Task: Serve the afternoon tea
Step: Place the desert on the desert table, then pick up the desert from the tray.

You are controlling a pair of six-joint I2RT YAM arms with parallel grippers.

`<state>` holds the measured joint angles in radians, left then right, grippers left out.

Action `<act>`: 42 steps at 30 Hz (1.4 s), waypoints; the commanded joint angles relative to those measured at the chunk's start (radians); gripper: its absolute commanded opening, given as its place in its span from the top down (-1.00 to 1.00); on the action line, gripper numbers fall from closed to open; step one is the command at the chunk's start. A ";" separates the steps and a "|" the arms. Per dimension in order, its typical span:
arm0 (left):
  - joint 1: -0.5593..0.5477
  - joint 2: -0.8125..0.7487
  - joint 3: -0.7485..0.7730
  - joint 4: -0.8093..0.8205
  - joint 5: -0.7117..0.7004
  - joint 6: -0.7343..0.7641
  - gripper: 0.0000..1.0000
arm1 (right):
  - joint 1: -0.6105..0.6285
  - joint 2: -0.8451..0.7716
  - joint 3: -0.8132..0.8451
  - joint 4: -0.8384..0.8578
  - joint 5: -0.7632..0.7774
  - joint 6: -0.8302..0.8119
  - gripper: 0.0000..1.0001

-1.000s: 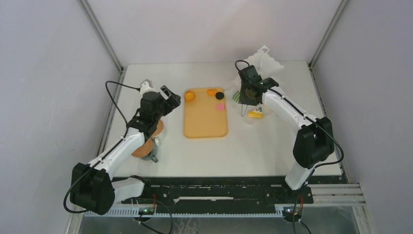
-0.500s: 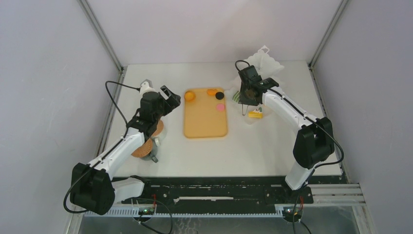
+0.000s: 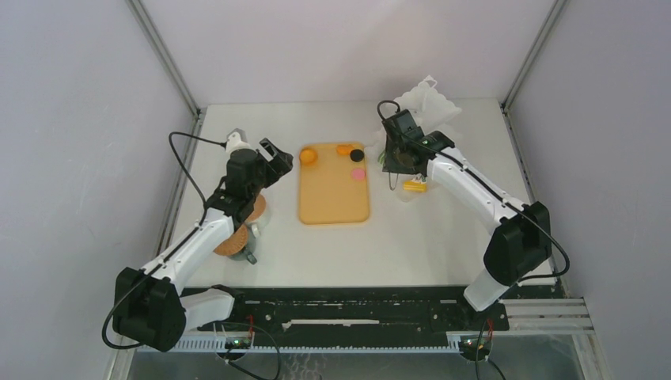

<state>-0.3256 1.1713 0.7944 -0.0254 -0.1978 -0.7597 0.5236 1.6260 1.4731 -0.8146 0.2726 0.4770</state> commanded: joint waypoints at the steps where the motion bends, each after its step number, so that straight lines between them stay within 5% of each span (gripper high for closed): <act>1: 0.007 -0.035 0.054 0.024 -0.002 0.002 -0.77 | 0.036 -0.065 0.003 0.013 0.032 -0.007 0.14; 14: 0.007 -0.003 0.080 0.009 0.022 -0.014 -0.77 | 0.208 -0.032 0.056 0.002 0.018 -0.034 0.18; 28: 0.007 0.045 0.132 -0.047 0.042 -0.025 -0.77 | 0.264 0.326 0.376 -0.054 -0.232 -0.217 0.18; 42: -0.020 -0.013 -0.004 -0.046 0.102 -0.050 -0.69 | 0.260 0.526 0.427 -0.021 -0.312 -0.292 0.08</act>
<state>-0.3256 1.2060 0.8440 -0.0906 -0.1349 -0.7944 0.7815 2.1429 1.8549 -0.8711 -0.0254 0.2317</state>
